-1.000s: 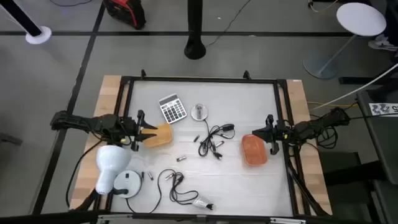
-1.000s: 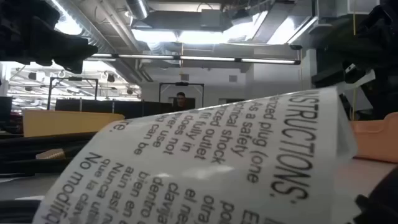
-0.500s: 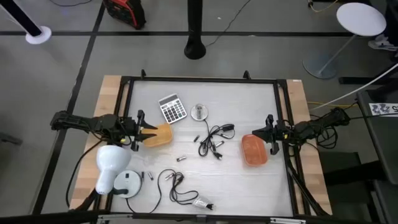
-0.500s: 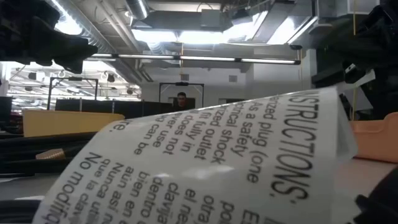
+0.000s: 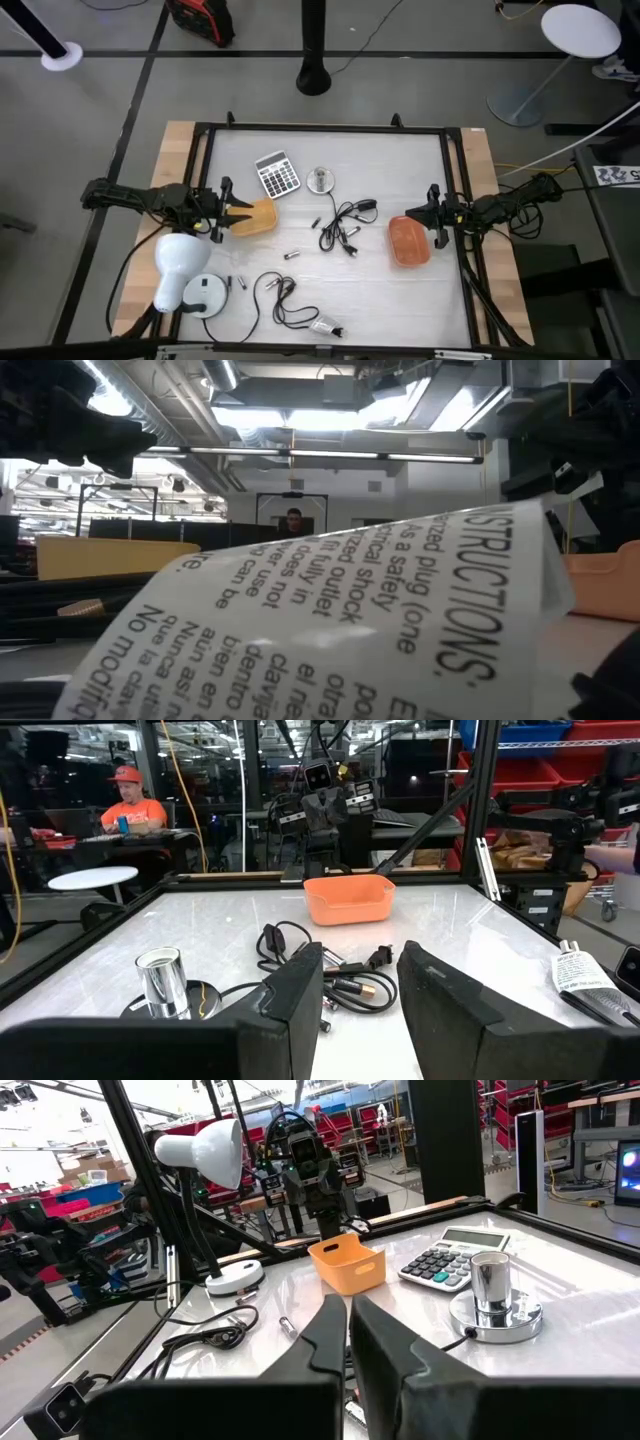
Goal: Sort batteries
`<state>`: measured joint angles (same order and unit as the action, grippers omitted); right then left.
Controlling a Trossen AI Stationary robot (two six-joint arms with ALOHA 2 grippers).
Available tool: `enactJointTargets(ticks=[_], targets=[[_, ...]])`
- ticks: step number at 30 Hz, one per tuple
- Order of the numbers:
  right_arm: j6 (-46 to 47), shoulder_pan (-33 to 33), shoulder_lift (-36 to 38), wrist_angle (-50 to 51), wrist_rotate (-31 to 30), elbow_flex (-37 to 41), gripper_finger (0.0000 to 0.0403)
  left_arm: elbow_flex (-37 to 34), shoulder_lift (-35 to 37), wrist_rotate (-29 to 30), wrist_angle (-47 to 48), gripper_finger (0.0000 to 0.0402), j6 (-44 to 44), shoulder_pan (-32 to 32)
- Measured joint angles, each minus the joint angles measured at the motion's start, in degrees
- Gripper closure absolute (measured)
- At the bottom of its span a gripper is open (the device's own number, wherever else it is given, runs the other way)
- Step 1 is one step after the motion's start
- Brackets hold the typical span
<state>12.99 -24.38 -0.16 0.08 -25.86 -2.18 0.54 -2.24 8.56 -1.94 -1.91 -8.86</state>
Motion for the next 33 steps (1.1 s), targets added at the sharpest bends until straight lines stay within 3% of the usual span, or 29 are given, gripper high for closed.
enactJointTargets(ticks=[26, 33], targets=[[0.00, -0.01, 0.00, -0.61, 0.00, 0.07, 0.0386, 0.01, 0.01, -0.02, 0.00, 0.0279, -5.59, 0.01], [0.53, 0.00, 0.01, -0.68, -0.01, 0.07, 0.0386, 0.02, 0.00, 0.00, -0.06, 0.0279, 4.72, 0.01]])
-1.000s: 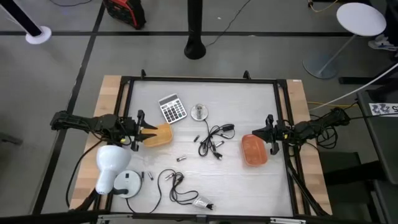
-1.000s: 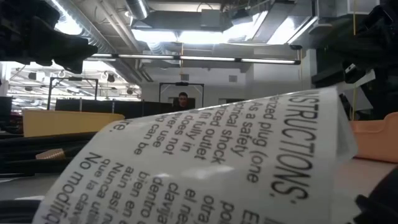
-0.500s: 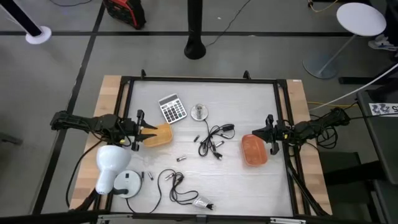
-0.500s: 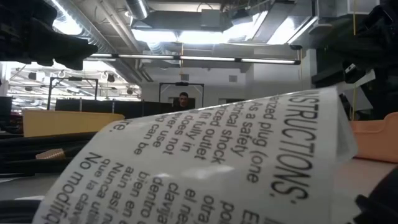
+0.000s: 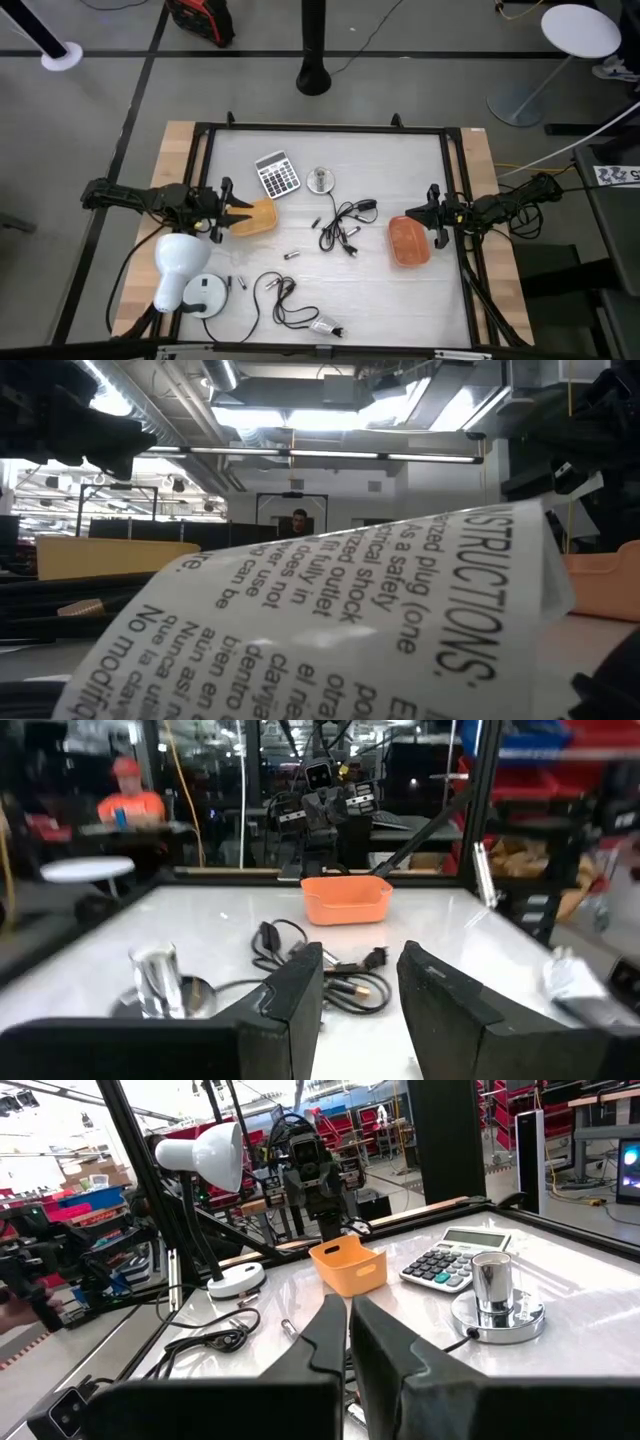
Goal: Sort batteries
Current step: Put the silver battery into the orange bin
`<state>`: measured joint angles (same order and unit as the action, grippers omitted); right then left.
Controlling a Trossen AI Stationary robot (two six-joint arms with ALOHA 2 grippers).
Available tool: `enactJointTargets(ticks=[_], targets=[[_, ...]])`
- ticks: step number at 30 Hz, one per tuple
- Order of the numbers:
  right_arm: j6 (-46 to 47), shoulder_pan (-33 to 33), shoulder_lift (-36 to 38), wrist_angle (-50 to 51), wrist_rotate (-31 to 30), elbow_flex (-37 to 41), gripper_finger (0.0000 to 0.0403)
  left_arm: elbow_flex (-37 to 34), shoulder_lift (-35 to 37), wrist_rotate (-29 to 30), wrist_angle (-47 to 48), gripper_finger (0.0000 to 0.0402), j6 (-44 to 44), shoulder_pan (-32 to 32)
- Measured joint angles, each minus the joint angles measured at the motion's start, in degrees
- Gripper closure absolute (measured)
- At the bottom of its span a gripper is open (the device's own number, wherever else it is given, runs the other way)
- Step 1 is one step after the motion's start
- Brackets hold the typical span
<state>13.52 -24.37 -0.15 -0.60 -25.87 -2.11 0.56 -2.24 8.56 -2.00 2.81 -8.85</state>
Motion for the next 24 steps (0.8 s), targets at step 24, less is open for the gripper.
enactJointTargets(ticks=[24], targets=[[-9.06, 0.01, -0.97, -16.61, 1.94, 0.07, 0.0357, -0.02, 0.01, 0.02, -0.15, 0.0279, 7.28, 0.01]])
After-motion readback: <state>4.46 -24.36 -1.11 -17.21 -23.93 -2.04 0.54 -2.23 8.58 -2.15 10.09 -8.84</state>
